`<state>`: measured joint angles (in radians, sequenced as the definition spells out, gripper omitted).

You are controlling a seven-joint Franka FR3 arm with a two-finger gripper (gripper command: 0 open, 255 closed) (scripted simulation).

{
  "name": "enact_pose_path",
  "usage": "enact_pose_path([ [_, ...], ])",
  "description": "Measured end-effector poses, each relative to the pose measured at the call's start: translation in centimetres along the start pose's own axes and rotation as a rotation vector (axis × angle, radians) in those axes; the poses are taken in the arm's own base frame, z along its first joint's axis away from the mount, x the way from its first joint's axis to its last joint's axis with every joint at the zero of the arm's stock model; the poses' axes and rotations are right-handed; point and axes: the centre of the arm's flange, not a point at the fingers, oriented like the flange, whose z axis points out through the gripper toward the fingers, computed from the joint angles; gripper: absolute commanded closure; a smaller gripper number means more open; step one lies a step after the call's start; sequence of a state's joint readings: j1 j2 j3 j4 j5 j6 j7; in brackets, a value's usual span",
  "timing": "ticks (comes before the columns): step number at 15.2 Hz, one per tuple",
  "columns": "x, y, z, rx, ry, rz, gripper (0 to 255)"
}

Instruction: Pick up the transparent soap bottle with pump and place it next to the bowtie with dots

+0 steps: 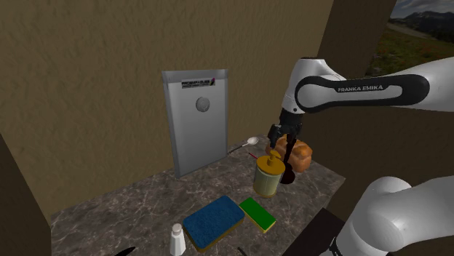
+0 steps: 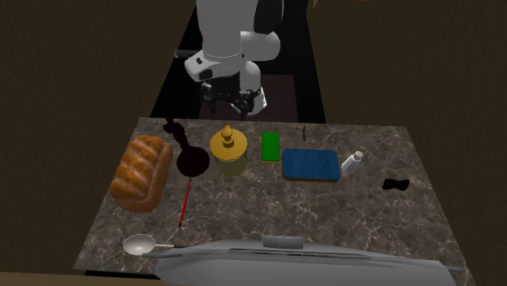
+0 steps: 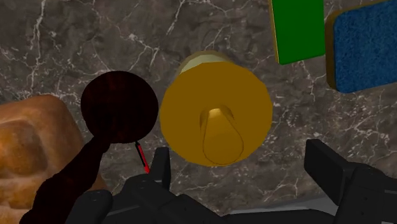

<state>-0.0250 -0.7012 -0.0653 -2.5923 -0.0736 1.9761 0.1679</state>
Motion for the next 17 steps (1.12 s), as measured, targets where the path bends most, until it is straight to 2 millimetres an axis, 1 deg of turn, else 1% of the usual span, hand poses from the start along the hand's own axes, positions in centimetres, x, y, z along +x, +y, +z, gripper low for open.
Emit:
enact_pose_path([
  [2,1.1,0.3,2.7,0.002,0.006,0.007,0],
  [10,1.3,0.2,7.2,0.004,0.013,0.011,0],
  [12,1.3,0.2,7.8,0.004,0.013,0.011,0],
  [17,1.3,0.2,7.9,0.004,0.014,0.011,0],
])
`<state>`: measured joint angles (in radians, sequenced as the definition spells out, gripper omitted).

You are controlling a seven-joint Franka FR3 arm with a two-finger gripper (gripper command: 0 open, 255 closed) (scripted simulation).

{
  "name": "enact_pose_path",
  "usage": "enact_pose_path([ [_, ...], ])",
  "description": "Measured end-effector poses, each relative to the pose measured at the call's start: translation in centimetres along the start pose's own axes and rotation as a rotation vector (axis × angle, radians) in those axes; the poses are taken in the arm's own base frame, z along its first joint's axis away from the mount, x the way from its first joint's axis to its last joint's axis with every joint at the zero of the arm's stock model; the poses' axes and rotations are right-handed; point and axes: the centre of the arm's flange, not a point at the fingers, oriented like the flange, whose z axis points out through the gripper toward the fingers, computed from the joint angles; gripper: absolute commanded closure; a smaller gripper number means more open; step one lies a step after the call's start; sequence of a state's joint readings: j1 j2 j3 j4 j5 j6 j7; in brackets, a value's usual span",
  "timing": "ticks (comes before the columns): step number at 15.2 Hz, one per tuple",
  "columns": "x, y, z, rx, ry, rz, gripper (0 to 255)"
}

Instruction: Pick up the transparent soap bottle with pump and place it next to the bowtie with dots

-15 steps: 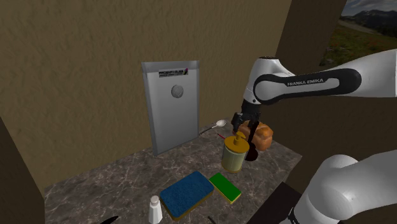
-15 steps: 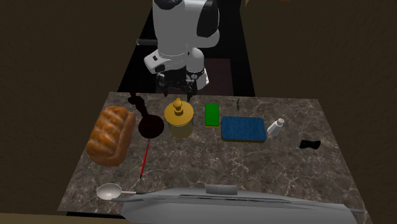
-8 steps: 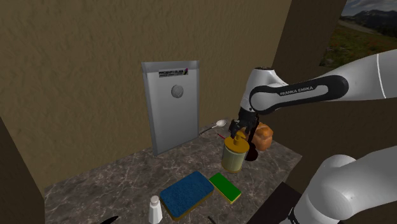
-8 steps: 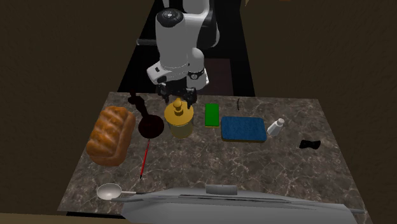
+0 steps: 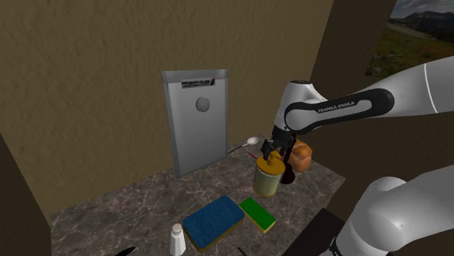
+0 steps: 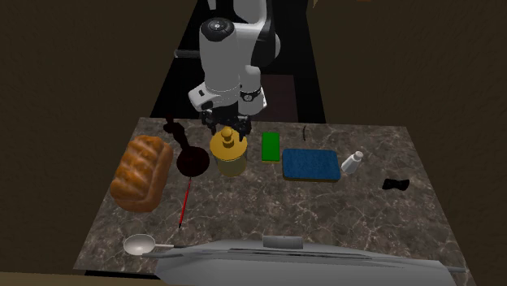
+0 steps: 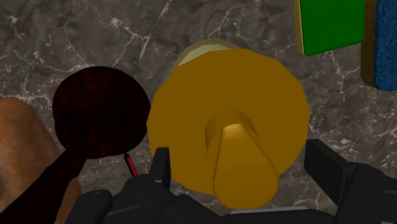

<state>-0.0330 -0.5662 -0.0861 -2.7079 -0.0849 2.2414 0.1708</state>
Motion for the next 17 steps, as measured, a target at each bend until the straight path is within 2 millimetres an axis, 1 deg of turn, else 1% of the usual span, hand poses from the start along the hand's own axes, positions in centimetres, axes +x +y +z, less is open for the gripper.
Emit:
enact_pose_path([
  [1,0.0,0.0,0.0,0.000,0.000,0.000,255],
  [11,0.0,0.0,0.0,0.000,0.001,0.000,255],
  [13,0.0,0.0,-0.6,0.000,0.000,0.000,255],
  [17,0.4,0.0,-2.5,0.000,0.000,0.000,255],
])
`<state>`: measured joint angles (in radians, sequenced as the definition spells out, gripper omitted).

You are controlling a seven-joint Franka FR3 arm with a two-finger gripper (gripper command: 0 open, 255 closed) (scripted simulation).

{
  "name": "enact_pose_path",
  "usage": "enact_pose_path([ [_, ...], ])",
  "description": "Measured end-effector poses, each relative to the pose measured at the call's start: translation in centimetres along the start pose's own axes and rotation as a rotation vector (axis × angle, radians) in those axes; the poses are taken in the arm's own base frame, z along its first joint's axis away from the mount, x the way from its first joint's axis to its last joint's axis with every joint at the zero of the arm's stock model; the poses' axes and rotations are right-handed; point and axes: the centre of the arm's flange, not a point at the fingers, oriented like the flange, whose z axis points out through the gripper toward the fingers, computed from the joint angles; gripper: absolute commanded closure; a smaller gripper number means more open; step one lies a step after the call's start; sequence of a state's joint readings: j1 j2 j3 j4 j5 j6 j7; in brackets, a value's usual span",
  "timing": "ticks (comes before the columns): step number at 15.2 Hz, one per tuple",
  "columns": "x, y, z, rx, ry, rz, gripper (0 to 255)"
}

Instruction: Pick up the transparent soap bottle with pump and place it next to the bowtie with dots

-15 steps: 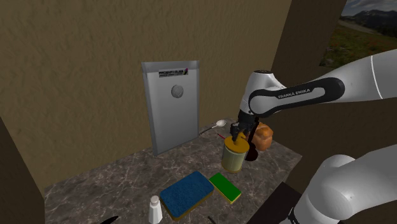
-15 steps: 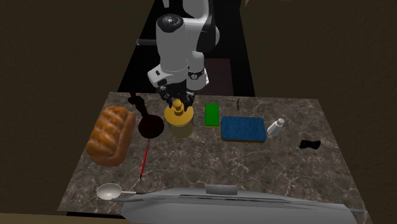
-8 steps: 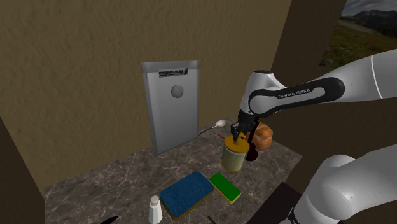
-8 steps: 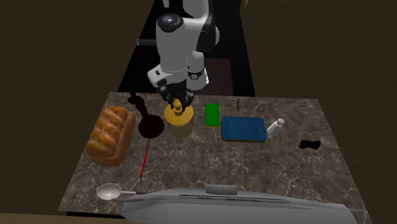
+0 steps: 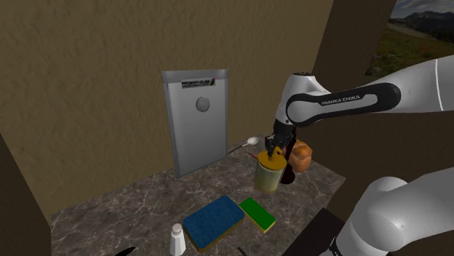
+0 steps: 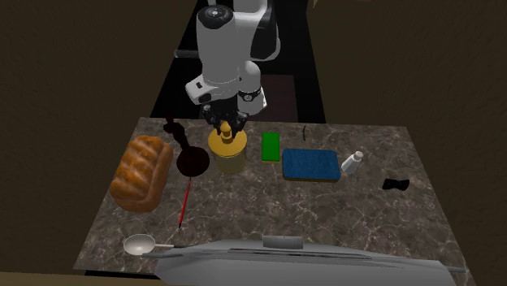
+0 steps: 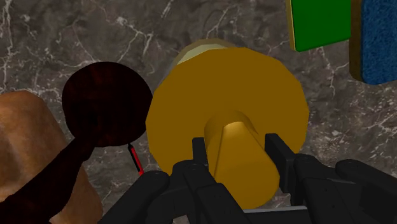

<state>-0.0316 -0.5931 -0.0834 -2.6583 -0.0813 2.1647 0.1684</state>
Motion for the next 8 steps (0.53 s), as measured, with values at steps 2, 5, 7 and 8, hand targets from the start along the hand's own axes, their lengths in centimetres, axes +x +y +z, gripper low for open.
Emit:
enact_pose_path([
  [2,0.0,-0.2,-1.1,0.000,0.000,0.000,255],
  [5,0.2,0.0,-2.7,0.000,0.000,0.000,255],
  [7,0.3,0.2,-3.7,0.000,0.000,0.000,255],
  [8,0.4,0.2,-4.2,0.000,0.000,0.000,255],
])
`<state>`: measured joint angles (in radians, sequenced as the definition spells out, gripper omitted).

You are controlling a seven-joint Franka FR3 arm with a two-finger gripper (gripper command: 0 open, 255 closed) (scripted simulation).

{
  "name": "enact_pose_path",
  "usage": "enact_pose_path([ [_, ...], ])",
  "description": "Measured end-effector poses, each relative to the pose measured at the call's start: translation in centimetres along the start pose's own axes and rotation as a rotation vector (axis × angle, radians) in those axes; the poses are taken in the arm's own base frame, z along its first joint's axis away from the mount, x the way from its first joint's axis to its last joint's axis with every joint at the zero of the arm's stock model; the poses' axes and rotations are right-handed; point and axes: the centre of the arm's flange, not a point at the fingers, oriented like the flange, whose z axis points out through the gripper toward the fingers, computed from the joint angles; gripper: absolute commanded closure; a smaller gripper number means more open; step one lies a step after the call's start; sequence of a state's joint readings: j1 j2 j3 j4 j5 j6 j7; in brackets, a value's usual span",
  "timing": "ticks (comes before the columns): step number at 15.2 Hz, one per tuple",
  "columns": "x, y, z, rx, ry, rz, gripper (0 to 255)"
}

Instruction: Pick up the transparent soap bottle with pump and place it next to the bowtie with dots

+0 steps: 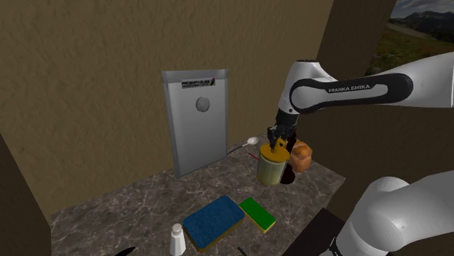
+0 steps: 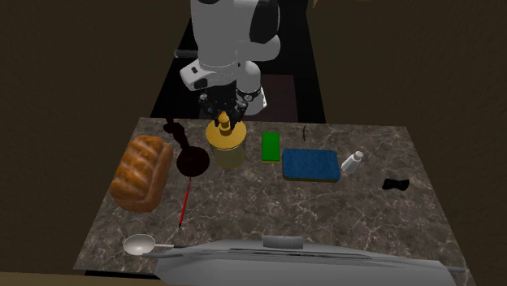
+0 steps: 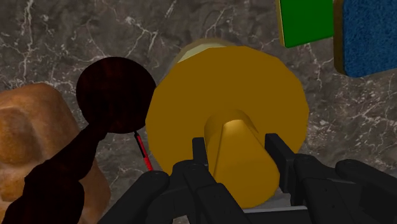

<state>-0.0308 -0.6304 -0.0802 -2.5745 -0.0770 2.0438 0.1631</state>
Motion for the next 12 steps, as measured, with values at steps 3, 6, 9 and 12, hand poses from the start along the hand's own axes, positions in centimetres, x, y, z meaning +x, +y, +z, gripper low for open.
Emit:
enact_pose_path([
  [3,0.2,-0.1,-1.6,0.000,0.000,0.000,255],
  [6,0.3,-0.1,-3.2,0.000,0.000,0.000,255],
  [9,0.4,-0.1,-4.8,0.000,0.000,0.000,255],
  [12,0.7,0.1,-6.3,0.000,0.000,0.000,255],
])
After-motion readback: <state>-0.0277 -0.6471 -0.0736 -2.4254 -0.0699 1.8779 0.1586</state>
